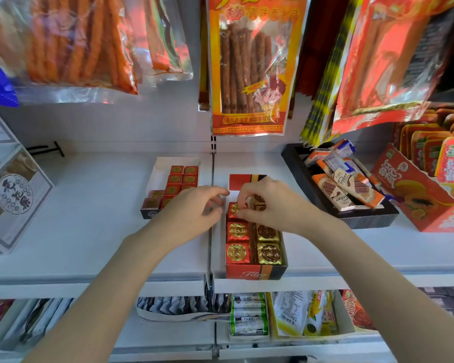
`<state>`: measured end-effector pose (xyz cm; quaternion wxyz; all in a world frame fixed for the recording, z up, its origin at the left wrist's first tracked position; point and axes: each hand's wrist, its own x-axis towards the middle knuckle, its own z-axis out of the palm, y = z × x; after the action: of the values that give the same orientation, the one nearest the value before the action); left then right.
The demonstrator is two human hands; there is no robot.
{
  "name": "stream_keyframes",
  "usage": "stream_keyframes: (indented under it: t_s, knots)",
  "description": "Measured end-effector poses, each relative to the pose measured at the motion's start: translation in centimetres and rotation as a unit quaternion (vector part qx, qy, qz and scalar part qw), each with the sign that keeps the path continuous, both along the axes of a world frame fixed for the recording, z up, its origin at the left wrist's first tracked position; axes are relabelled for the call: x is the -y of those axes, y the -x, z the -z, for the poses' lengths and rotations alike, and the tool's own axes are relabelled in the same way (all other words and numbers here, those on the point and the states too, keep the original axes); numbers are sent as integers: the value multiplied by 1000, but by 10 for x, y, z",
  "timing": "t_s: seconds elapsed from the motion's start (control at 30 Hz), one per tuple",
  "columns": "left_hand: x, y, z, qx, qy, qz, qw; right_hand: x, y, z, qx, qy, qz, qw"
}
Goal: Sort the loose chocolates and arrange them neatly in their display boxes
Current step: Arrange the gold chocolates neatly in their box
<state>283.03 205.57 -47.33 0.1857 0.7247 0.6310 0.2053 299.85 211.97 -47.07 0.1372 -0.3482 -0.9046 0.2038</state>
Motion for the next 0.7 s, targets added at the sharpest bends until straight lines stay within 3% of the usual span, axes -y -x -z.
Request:
stream_keyframes:
  t_s: [0.07,0.17,0.4,0.6,0.7]
  knots:
    - [3,1,-1,19,11,-10,1000,-5,-2,-1,-13,11,11,1000]
    - [8,-3,0,48,56,-2,997,-9,-1,4,36,25,14,999]
    - [11,-13,4,47,78,13,996,-6,0,-1,80,52,-15,995]
    - [21,-12,-2,42,67,13,997,-10,-23,-22,-69,15,85,994]
    - [32,-15,-3,7,92,36,995,-7,-43,-24,-14,36,88,995]
